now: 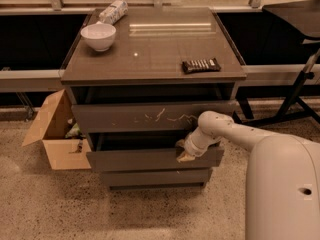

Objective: Open middle drawer

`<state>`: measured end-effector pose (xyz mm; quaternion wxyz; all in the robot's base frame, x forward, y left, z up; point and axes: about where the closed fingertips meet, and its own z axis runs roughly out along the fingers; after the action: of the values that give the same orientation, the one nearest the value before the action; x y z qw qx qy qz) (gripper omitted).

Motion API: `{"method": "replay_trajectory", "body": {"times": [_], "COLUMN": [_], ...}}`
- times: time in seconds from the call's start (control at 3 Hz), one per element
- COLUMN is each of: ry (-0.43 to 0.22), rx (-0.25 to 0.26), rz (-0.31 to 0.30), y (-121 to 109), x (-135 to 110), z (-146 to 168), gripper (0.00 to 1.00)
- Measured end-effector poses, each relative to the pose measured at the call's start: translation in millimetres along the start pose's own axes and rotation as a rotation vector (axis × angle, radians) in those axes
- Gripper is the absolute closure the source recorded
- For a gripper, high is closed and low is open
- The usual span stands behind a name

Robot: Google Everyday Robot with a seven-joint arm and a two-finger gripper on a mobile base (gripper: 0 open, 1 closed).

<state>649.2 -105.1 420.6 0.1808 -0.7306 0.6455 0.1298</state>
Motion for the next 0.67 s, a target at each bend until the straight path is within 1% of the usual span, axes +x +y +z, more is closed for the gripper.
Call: {"method": "replay_trajectory", "body": {"times": [0.33,0.67], "ry": [0.000,0.000], "rx": [0.000,0.000], "rz": [0.000,0.000], "y": [-0.9,-1.4], "x": [-2.2,-4.5], "z": [-4.8,-9.6], "gripper": [1.00,1.00]}}
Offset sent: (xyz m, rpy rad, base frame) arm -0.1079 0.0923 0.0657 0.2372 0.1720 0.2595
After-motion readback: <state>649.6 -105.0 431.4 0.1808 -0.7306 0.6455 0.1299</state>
